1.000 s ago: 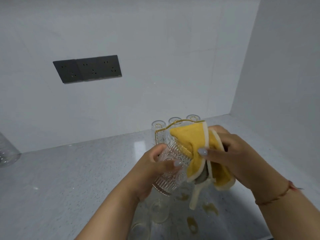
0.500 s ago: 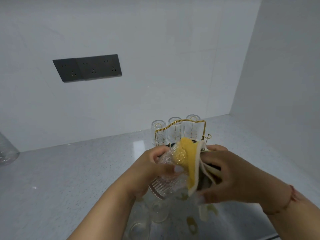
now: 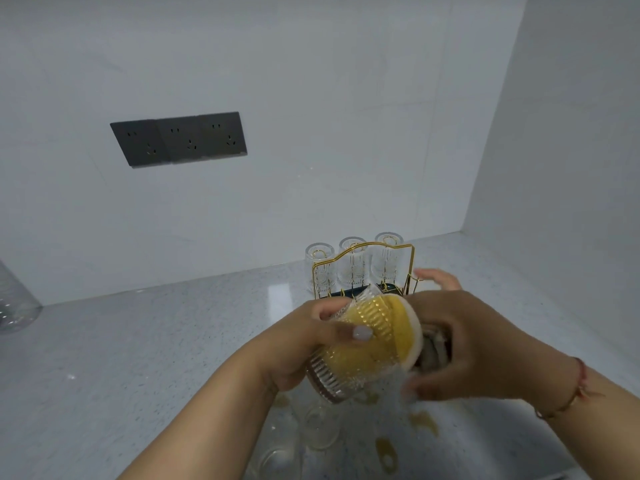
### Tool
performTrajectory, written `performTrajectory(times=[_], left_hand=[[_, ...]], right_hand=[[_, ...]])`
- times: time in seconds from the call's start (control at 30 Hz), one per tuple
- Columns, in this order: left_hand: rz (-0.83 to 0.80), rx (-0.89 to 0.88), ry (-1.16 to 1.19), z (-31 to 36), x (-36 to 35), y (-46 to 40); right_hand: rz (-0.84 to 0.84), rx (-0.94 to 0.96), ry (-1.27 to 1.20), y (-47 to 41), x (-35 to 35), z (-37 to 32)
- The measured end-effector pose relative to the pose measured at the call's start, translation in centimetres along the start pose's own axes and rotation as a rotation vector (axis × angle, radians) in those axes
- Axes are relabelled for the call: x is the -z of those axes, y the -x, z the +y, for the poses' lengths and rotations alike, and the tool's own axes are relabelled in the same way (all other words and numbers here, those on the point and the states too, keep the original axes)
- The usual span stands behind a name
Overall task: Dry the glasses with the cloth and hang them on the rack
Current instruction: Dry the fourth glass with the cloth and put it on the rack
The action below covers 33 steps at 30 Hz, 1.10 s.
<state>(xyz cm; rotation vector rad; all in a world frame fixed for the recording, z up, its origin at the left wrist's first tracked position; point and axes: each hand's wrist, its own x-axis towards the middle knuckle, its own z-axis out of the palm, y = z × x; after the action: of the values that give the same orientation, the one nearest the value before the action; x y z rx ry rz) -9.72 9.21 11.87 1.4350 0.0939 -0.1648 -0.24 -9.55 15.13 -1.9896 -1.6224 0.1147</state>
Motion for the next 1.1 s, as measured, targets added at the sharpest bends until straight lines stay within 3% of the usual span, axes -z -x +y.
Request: performTrajectory(times=[0.1, 0.3, 0.4, 0.5, 0.57, 0.63, 0.67, 0.77, 0.83, 0.9, 0.93, 1.0, 1.03, 1.1], left_hand=[[-0.092, 0.052, -0.003, -0.3, -0.3, -0.2], [-0.162, 0.157, -0.114, -0.1, -0.6, -1.0], [-0.150, 0.192, -0.011, -0.1, -0.2, -1.3], [-0.008, 0.226, 0.199, -0.2, 0.6, -1.2], [0.015, 0.322, 0.198, -0.1, 0.9, -0.7], [0.032, 0.402, 0.092, -0.4, 0.8, -0.5], [0.059, 0.423, 0.050, -0.5, 0.3, -0.4], [0.209, 0.349, 0.028, -0.9, -0.7, -0.5], [0.280, 0.244, 0.062, -1.2, -0.9, -0.7], [0.288, 0.139, 0.072, -1.5, -1.0, -0.8], [0.282, 0.087, 0.068, -1.6, -1.1, -0.7], [0.267, -0.034, 0.019, -1.9, -0.9, -0.8], [0.259, -0.107, -0.032, -2.2, -0.7, -0.9], [0.255, -0.237, -0.144, -2.8, -0.5, -0.9]], right_hand=[[-0.259, 0.018, -0.046, 0.2, 0.1, -0.4], [-0.491, -0.101, -0.113, 0.3, -0.3, -1.2], [-0.401, -0.147, -0.188, 0.3, -0.8, -1.0], [-0.319, -0.144, -0.185, 0.2, -0.4, -0.9], [-0.269, -0.073, -0.056, 0.4, -0.6, -0.1], [-0.099, -0.011, 0.118, -0.1, -1.3, 1.2], [-0.019, -0.043, 0.067, -0.2, -2.3, 2.4], [0.193, -0.421, -0.438, -1.9, -3.2, 2.1], [0.275, -0.456, -0.705, -1.7, -4.2, 3.2], [0.334, -0.509, -0.792, -0.9, -4.0, 4.0], [0.268, -0.471, -0.878, -0.9, -4.5, 4.5], [-0.049, -0.258, -0.975, -0.4, -3.5, 4.6], [-0.224, -0.188, -0.947, -0.1, -2.6, 4.7], [-0.373, -0.172, -0.816, -1.3, -1.5, 3.8]])
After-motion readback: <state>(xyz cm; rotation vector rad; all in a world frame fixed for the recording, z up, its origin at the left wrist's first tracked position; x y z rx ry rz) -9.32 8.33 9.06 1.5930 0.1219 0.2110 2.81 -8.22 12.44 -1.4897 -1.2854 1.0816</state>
